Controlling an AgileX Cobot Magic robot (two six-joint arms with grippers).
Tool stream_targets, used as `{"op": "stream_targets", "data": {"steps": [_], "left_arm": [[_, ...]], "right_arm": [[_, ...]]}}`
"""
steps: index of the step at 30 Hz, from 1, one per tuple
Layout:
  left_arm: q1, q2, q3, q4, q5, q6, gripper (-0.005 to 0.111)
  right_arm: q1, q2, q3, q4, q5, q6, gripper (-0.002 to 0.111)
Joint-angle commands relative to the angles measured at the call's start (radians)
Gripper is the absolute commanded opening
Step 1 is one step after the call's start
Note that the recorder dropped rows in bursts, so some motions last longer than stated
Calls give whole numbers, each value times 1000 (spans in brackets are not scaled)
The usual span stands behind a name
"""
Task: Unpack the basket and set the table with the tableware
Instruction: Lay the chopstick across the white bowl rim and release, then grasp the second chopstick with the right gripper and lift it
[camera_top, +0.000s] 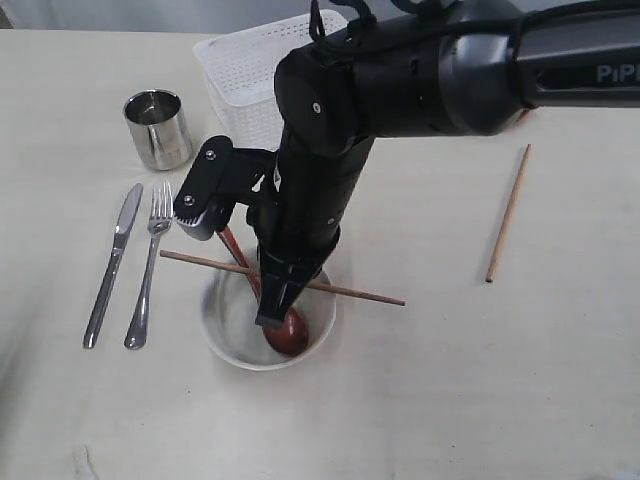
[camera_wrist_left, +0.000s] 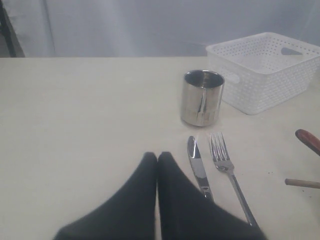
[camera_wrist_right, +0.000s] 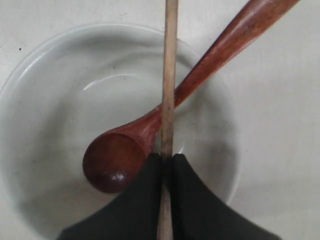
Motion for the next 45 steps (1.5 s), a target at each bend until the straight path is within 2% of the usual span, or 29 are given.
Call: {"op": "stream_targets", "data": {"steps": [1,4,9,10,16,20,22,23,28,45], "left_arm": [[2,-3,3,9,-11,-4,0],[2,-3,3,9,-11,-4,0],[2,-3,3,9,-11,-4,0],[2,-3,3,9,-11,-4,0],[2,-3,3,9,-11,-4,0],[2,-3,3,9,-11,-4,0],[2,-3,3,9,-11,-4,0],[2,-3,3,9,-11,-4,0],[2,-3,3,9,-11,-4,0],[2,-3,3,9,-11,-4,0]], "right_arm": [[2,0,5,-14,17,10,0],[2,0,5,-9,21,10,1],[2,0,-3,-12,39,30,37],[2,-4,-16,-12,50,38,39],[-31,-162,-127,-81,111,138,38],[-252,-218,-129,-220,113,456,38],[-370,-208,-121,-222,113,607,38],[-467,-192,-107,-206,115,721,38],[-653,-79,-51,-177,115,874,38],[-776,141,-53,-160,64,952,38]]}}
